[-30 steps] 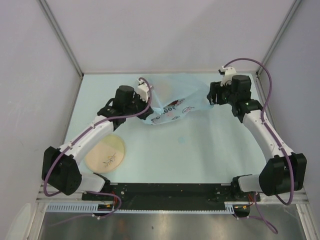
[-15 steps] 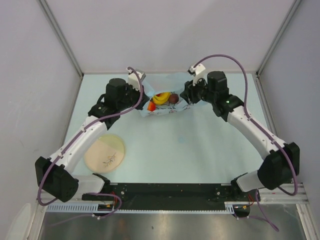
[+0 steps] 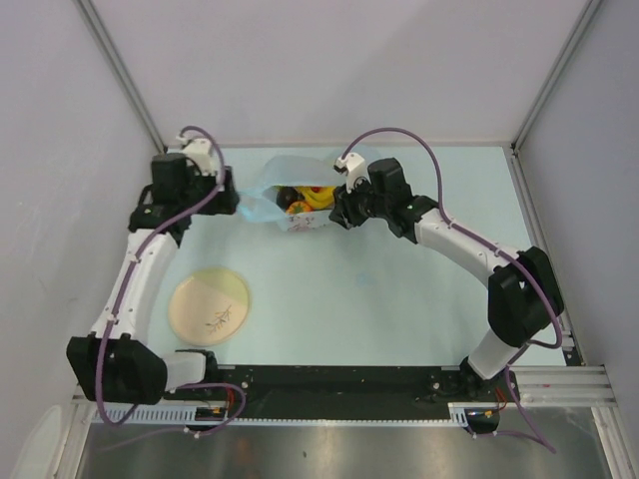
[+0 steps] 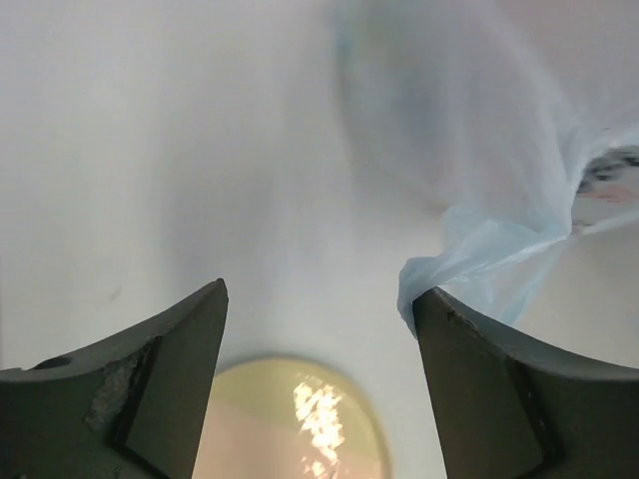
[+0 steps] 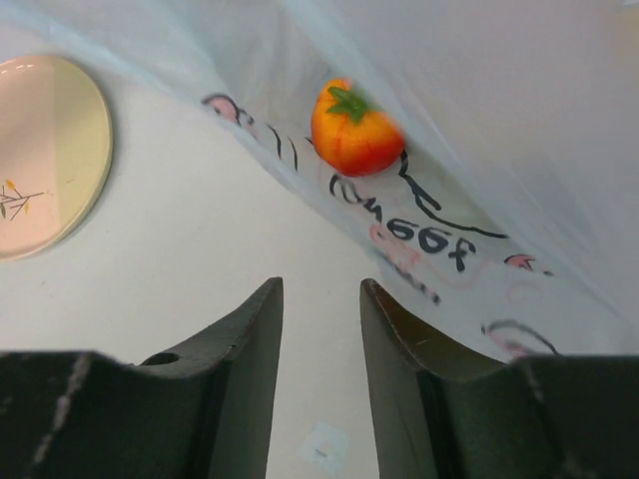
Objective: Take the fake fruits out of the plastic bag
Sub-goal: Adjust the plastic bag at the center of the board.
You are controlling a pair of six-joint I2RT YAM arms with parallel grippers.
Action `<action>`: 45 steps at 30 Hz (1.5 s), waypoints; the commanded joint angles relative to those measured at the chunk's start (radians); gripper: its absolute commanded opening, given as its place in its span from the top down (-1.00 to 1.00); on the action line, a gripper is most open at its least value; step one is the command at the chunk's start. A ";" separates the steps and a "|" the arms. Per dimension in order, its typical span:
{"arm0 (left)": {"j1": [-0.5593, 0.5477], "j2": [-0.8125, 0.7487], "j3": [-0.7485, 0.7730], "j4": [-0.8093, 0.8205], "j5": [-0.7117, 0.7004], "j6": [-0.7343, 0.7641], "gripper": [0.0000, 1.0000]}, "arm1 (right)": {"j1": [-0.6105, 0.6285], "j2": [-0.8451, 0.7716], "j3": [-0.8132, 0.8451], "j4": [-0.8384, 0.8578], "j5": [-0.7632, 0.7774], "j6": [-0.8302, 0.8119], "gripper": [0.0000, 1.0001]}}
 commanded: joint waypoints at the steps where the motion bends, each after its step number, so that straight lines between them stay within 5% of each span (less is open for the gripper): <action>1: 0.227 -0.034 -0.018 -0.213 -0.067 0.136 -0.60 | -0.005 -0.016 0.014 0.044 0.000 0.009 0.15; 7: 0.431 -0.054 -0.292 -0.170 -0.121 0.217 -0.58 | 0.001 -0.015 0.014 0.060 0.011 0.001 0.04; 11: 0.487 -0.075 -0.377 -0.118 0.055 0.332 -0.60 | 0.006 -0.018 0.014 0.028 0.016 -0.006 -0.02; 14: 0.490 -0.132 -0.374 -0.229 0.356 0.577 -0.73 | 0.006 -0.018 0.014 0.006 0.025 -0.006 -0.04; 23: 0.493 -0.306 -0.326 -0.383 0.396 0.955 -0.87 | -0.008 0.031 0.014 0.047 0.080 -0.006 -0.05; 28: 0.494 -0.422 -0.256 -0.106 0.411 0.672 -0.92 | -0.035 0.105 0.053 0.093 0.152 0.007 -0.04; 32: 0.494 -0.338 -0.153 -0.110 0.266 0.492 -0.93 | -0.081 0.184 0.155 0.208 0.290 0.020 0.02; 38: 0.563 -0.163 -0.246 -0.239 0.085 0.581 -0.86 | -0.170 0.326 0.451 0.144 0.269 0.024 0.06; 45: 0.576 -0.066 -0.400 -0.211 -0.044 0.584 -0.76 | -0.131 0.185 0.295 0.098 0.131 0.032 -0.13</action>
